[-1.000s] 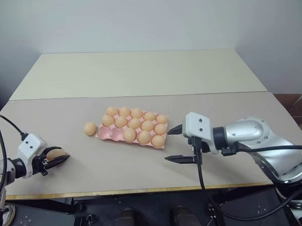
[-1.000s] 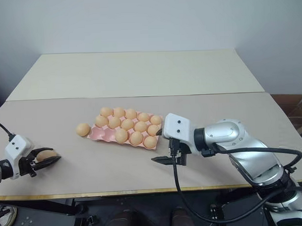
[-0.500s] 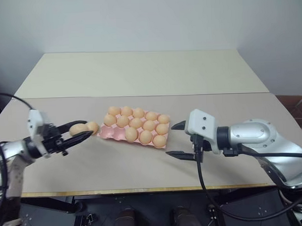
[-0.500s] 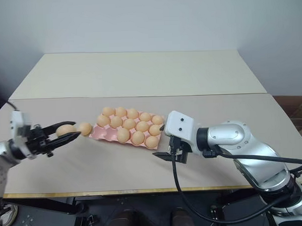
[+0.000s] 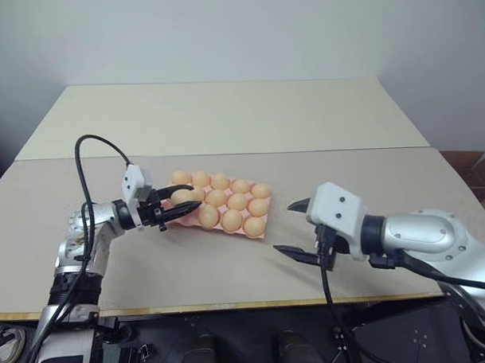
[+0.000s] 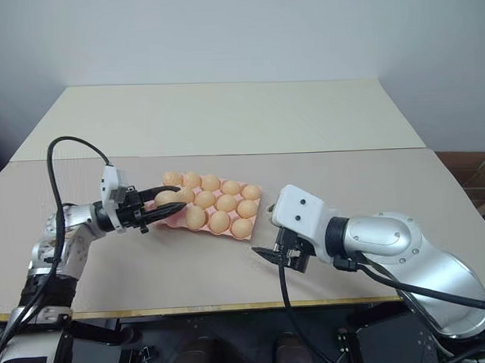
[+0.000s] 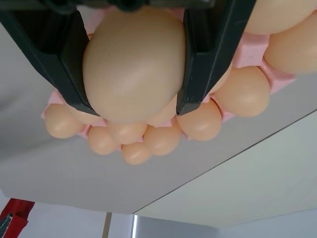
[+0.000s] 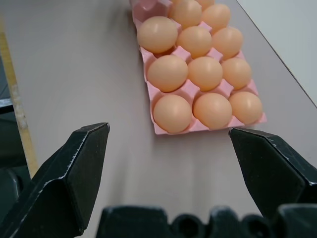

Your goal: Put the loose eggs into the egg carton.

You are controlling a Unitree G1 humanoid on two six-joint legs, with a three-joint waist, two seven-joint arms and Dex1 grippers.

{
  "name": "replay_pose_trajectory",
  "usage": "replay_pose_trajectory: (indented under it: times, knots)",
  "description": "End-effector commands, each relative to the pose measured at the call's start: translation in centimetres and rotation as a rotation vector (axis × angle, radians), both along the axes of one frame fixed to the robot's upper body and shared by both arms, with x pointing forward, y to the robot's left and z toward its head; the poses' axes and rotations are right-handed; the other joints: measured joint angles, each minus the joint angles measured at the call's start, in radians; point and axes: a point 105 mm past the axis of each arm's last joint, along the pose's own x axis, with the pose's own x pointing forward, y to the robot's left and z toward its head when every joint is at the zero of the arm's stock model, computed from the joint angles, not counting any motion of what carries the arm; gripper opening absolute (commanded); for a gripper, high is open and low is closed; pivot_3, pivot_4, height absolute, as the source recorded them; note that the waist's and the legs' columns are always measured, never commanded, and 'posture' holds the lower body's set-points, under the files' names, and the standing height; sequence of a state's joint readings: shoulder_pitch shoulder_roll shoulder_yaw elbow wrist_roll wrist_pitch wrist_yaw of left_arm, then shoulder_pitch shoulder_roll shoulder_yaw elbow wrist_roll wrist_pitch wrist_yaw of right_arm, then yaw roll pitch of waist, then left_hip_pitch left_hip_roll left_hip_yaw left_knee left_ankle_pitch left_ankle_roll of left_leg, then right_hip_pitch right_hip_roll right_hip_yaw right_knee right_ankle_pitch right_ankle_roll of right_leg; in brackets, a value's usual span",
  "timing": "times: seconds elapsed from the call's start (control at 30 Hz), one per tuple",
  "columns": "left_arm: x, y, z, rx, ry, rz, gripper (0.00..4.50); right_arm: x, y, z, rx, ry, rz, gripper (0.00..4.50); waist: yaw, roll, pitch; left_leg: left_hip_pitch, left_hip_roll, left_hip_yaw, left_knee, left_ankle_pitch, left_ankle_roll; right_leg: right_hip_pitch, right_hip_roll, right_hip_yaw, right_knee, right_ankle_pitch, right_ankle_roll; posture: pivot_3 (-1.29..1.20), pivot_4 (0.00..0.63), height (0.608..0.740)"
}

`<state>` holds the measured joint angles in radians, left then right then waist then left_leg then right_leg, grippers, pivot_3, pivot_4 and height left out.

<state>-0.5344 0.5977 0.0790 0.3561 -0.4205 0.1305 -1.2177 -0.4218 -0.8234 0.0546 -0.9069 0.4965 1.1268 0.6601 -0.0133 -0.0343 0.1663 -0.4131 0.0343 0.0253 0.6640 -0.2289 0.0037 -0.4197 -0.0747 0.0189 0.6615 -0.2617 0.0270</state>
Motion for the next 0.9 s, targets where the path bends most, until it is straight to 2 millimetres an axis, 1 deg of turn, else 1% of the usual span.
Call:
replay_pose_trajectory:
  times: [0.03, 0.1, 0.13, 0.27, 0.3, 0.4, 0.53, 0.6, 0.63, 0.73, 0.9]
  knots:
    - [0.3, 0.1, 1.3, -0.001, -0.067, -0.015, 2.06, -0.4, -0.1, 1.0, 0.015, -0.051, -0.012, 4.5, 0.0, 0.0, 0.0, 0.0, 0.0, 0.0, 0.0, 0.0, 0.0, 0.0, 0.0, 0.0, 0.0, 0.0, 0.0, 0.0, 0.15, 0.74]
    - [0.4, 0.1, 1.4, -0.006, -0.075, -0.021, 2.79, -0.3, -0.1, 1.1, 0.018, -0.052, -0.015, 4.5, 0.0, 0.0, 0.0, 0.0, 0.0, -0.001, 0.0, 0.0, 0.0, 0.0, 0.0, 0.0, 0.0, 0.0, 0.0, 0.0, 0.15, 0.74]
    - [0.4, 0.1, 1.4, -0.008, -0.08, -0.021, 3.04, -0.3, -0.1, 1.1, 0.019, -0.052, -0.017, 4.5, 0.0, 0.0, 0.0, 0.0, 0.0, -0.001, 0.0, 0.0, 0.0, 0.0, 0.0, 0.0, 0.0, 0.0, 0.0, 0.0, 0.15, 0.74]
    - [0.2, 0.1, 1.5, -0.024, -0.066, -0.035, 4.39, -0.1, -0.1, 1.1, 0.022, -0.052, -0.02, 4.5, 0.0, 0.0, 0.0, -0.001, 0.0, -0.001, 0.0, 0.0, 0.0, 0.0, 0.0, -0.001, 0.0, 0.0, 0.0, 0.0, 0.15, 0.74]
    - [0.1, 0.2, 1.4, -0.022, -0.063, -0.036, 4.48, -0.1, -0.1, 1.1, 0.023, -0.05, -0.018, 4.5, 0.0, 0.0, 0.0, -0.001, 0.0, -0.001, 0.0, 0.0, 0.0, 0.0, 0.0, -0.001, 0.0, 0.0, 0.0, 0.0, 0.15, 0.74]
    - [-0.1, 0.4, 1.4, -0.031, -0.07, -0.027, 4.48, 0.0, -0.2, 1.0, 0.02, -0.048, -0.016, 4.5, 0.0, 0.0, 0.0, -0.001, 0.0, -0.001, 0.001, 0.0, 0.0, 0.0, 0.0, -0.001, 0.0, 0.0, 0.0, 0.0, 0.15, 0.74]
    - [-0.3, 1.3, 2.1, -0.041, -0.103, 0.008, 4.48, 0.0, -0.1, 1.1, 0.022, -0.047, -0.005, 4.5, 0.0, 0.0, 0.0, -0.001, 0.0, -0.001, 0.001, 0.0, 0.0, 0.0, 0.0, -0.001, 0.0, 0.0, 0.0, 0.0, 0.15, 0.74]
    - [-1.0, 2.5, 2.4, -0.004, -0.122, 0.046, 4.48, 0.0, 0.0, 1.2, 0.023, -0.047, 0.011, 4.5, -0.003, 0.0, 0.0, -0.001, 0.0, -0.001, 0.001, 0.0, 0.0, 0.0, 0.0, -0.001, 0.0, 0.0, 0.0, 0.0, 0.15, 0.74]
    - [-1.2, 2.8, 2.4, 0.008, -0.125, 0.056, 4.48, 0.0, 0.0, 1.2, 0.023, -0.047, 0.016, 4.5, -0.005, 0.0, 0.0, -0.001, 0.0, -0.001, 0.001, 0.0, 0.0, 0.0, 0.0, -0.001, 0.0, 0.0, 0.0, 0.0, 0.15, 0.74]
    - [-3.2, 5.2, 2.8, 0.072, -0.137, 0.112, 4.48, 0.1, -0.2, 1.3, 0.021, -0.045, 0.031, 4.5, -0.008, 0.0, 0.0, -0.001, 0.001, -0.002, 0.0, 0.0, 0.0, -0.001, 0.0, -0.001, 0.0, 0.0, 0.0, 0.0, 0.15, 0.74]
    - [-5.9, 8.2, 2.7, 0.189, -0.118, 0.215, 4.48, 0.4, -0.3, 1.2, 0.007, -0.039, 0.061, 4.5, -0.003, 0.0, 0.0, 0.001, 0.001, -0.004, 0.0, 0.0, 0.0, 0.0, -0.001, 0.0, 0.0, 0.0, 0.0, 0.0, 0.15, 0.74]
